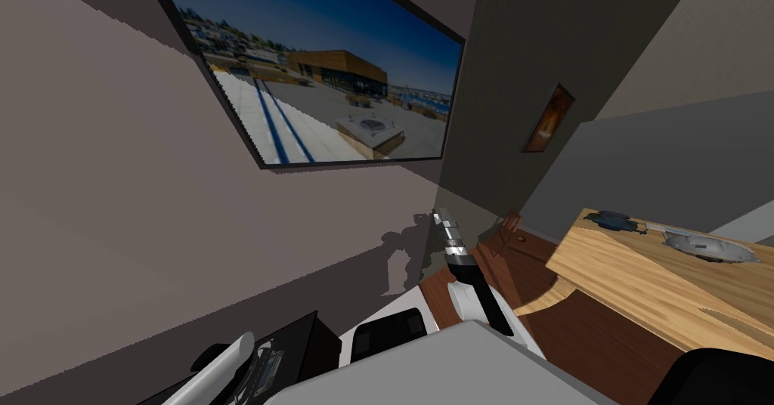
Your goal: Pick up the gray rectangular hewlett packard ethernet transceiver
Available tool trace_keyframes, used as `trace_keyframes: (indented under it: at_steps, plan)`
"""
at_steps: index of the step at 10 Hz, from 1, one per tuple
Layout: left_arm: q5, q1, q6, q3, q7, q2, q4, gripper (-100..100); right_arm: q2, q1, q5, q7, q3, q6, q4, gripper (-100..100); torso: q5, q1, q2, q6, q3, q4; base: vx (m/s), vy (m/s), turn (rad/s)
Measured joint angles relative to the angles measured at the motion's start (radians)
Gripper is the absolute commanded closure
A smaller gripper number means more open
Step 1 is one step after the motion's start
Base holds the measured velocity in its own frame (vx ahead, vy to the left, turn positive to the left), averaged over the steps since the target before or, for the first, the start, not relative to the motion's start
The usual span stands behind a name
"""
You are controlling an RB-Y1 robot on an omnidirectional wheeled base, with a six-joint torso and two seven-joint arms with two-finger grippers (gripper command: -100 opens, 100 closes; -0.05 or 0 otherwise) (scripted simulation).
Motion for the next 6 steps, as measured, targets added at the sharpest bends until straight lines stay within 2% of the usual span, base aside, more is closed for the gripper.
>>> trace_keyframes:
  at_steps: [1,3,4,5,6]
  plan:
    - [0.000,0.000,0.000,0.000,0.000,0.000,0.000,100,0.000,0.000,0.000,0.000,0.000,0.000,0.000,0,0.000,0.000,0.000,0.000,0.000,0.000,-0.011,-0.009,-0.048]
    - [0.005,0.014,0.030,0.008,0.000,0.011,-0.036,100,0.000,0.000,0.000,0.000,0.000,0.000,0.000,0,-0.001,-0.001,0.001,0.001,0.001,0.000,-0.013,-0.019,-0.044]
    - [0.018,0.002,0.040,0.017,-0.020,0.031,-0.016,100,0.000,0.000,0.000,0.000,0.000,0.000,0.000,0,-0.001,-0.001,0.000,0.001,0.000,0.000,-0.007,-0.014,-0.003]
    - [0.018,0.011,0.055,0.020,-0.022,0.035,-0.038,100,0.000,0.000,0.000,0.000,0.000,0.000,0.000,0,-0.001,-0.001,0.001,0.001,0.000,0.000,0.000,0.000,0.000]
    - [0.017,0.012,0.059,0.020,-0.021,0.035,-0.043,0,0.000,0.000,0.000,0.000,0.000,0.000,0.000,0,0.000,-0.001,0.000,0.000,0.000,0.000,0.000,0.000,0.000]
